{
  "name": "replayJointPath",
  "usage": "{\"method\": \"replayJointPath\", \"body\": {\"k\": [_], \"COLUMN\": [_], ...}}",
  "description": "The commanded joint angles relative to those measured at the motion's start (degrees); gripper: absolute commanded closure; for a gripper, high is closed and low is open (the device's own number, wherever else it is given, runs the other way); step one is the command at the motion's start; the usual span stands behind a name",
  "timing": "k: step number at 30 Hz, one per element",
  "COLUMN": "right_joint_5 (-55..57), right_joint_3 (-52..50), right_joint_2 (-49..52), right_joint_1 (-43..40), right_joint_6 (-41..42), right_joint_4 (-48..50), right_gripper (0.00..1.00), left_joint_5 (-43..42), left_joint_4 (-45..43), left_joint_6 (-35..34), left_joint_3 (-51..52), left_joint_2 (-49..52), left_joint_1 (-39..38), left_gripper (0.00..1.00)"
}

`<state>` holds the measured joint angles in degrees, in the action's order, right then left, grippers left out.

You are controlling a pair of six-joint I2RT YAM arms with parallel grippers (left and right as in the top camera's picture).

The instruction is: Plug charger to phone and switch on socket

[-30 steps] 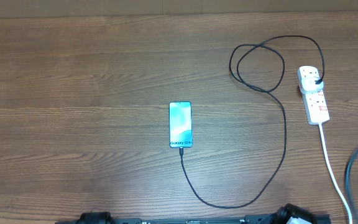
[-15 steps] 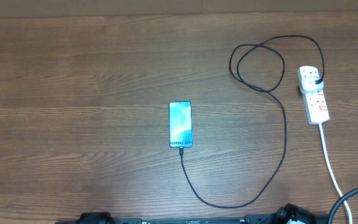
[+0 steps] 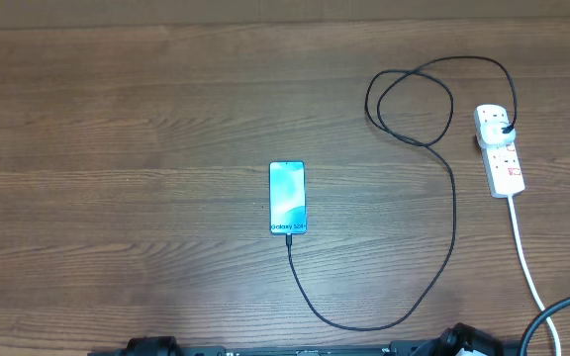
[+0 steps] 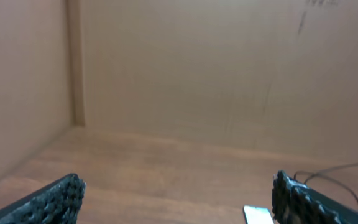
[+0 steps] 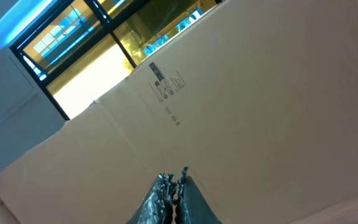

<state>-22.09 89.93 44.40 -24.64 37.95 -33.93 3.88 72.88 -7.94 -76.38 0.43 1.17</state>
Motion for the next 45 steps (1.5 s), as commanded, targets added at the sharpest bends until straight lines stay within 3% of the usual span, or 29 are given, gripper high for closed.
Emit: {"method": "replayJointPath", "body": {"k": [1, 8, 13, 15, 23, 36, 38, 39, 42, 43, 45], "right_joint_5": [-0.17, -2.05, -2.05, -2.05, -2.01, -2.03, -2.03, -2.03, -1.99, -1.99, -2.01], "right_joint_3": [-0.28, -0.28, -0.28, -0.28, -0.28, -0.28, -0.28, -0.28, -0.28, -0.28, -0.28], "right_joint_2": [0.11, 0.11, -0.44, -0.83, -3.96, -8.68, -8.79, -8.76, -8.76, -8.76, -8.76], "right_joint_1": [0.26, 0.26, 0.26, 0.26, 0.26, 0.26, 0.24, 0.24, 0.24, 0.24, 0.24], "right_joint_6": [0.26, 1.27, 1.25, 1.25, 1.2, -0.87, -0.46, -0.24, -0.24, -0.26, -0.26], "right_joint_4": [0.2, 0.63, 1.27, 1.29, 1.31, 1.73, 2.4, 2.82, 4.55, 5.07, 5.16], "right_gripper": [0.92, 0.88, 0.87, 0.86, 0.86, 0.85, 0.75, 0.65, 0.13, 0.0, 0.0], "left_joint_5": [-3.74, -9.14, -13.9, -14.05, -14.01, -12.46, -12.31, -12.33, -12.31, -12.33, -12.33], "left_joint_4": [-6.6, -33.99, -58.38, -63.49, -71.73, -69.29, -69.26, -69.26, -69.26, -69.26, -69.26], "left_joint_6": [-1.29, -1.29, -1.29, -1.31, -1.29, -1.11, -1.07, -1.07, -1.07, -1.07, -1.09], "left_joint_3": [11.06, 36.79, 56.61, 61.53, 73.59, 76.11, 76.11, 76.11, 76.11, 76.11, 76.11], "left_joint_2": [-0.15, -0.15, -0.15, -0.15, -0.15, -0.13, -0.13, -0.13, -0.13, -0.13, -0.13], "left_joint_1": [0.42, 0.42, 0.42, 0.42, 0.42, 0.39, 0.42, 0.42, 0.42, 0.42, 0.42], "left_gripper": [0.01, 0.0, 0.0, 0.0, 0.0, 0.0, 0.0, 0.0, 0.0, 0.0, 0.0]}}
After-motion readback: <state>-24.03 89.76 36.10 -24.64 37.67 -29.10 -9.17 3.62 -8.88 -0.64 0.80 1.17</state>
